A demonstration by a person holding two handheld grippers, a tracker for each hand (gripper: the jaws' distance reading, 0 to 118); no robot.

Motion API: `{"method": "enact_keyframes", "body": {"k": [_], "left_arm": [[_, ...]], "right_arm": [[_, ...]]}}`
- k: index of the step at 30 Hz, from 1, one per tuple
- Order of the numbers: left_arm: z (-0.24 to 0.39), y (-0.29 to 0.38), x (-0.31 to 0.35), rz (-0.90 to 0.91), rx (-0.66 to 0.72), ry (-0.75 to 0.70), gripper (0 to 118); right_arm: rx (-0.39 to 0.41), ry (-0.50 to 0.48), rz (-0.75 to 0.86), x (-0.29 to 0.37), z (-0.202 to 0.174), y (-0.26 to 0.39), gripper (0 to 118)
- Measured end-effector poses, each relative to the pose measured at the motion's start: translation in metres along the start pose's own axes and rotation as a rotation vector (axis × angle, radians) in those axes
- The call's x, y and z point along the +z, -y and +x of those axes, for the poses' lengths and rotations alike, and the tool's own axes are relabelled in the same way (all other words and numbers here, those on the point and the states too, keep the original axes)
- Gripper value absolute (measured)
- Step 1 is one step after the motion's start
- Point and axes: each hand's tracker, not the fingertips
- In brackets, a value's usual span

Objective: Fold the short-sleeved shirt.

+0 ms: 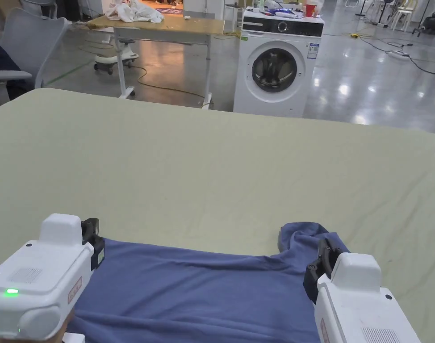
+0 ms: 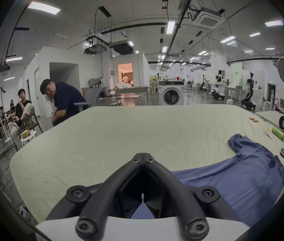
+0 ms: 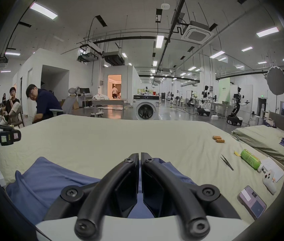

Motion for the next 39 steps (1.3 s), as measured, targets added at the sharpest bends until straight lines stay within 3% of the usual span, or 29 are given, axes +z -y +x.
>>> {"method": "enact_keyframes", "body": {"k": [12, 15, 16, 18, 24, 26, 27, 30, 31, 32, 35, 39], "left_arm": [[-0.071, -0.012, -0.166, -0.578, 0.105, 0.106, 3], [-0.070, -0.014, -0.180, -0.670, 0.118, 0.115, 40], [-0.071, -0.013, -0.184, -0.685, 0.121, 0.128, 61], [-0.068, -0.012, -0.189, -0.695, 0.119, 0.132, 75], [-0.048, 0.001, -0.198, -0.813, 0.079, 0.121, 70], [-0.037, 0.003, -0.193, -0.778, -0.025, 0.074, 63], [-0.032, 0.003, -0.191, -0.780, -0.043, 0.075, 55], [-0.026, -0.001, -0.187, -0.768, -0.035, 0.104, 10], [-0.024, -0.002, -0.185, -0.762, -0.039, 0.116, 2], [-0.022, -0.001, -0.183, -0.763, -0.025, 0.170, 1], [-0.021, -0.001, -0.178, -0.755, -0.078, 0.160, 0], [-0.027, -0.011, -0.159, -0.636, 0.002, 0.176, 0]], "right_arm": [[0.022, -0.006, -0.037, -0.020, 0.012, -0.002, 1], [0.028, 0.009, -0.052, -0.021, 0.020, 0.003, 1], [0.032, 0.016, -0.058, -0.021, 0.023, 0.004, 1], [0.034, 0.028, -0.076, -0.022, 0.029, 0.009, 1], [0.027, 0.057, -0.126, -0.024, 0.044, 0.024, 1], [0.027, 0.065, -0.145, -0.025, 0.047, 0.027, 1], [0.023, 0.068, -0.151, -0.025, 0.048, 0.029, 1], [0.013, 0.074, -0.178, -0.028, 0.052, 0.032, 1], [0.005, 0.075, -0.185, -0.030, 0.055, 0.033, 1], [-0.008, 0.077, -0.198, -0.033, 0.058, 0.034, 1], [-0.041, 0.086, -0.212, -0.040, 0.071, 0.032, 1], [-0.048, 0.082, -0.251, -0.059, 0.092, 0.027, 1]]}}
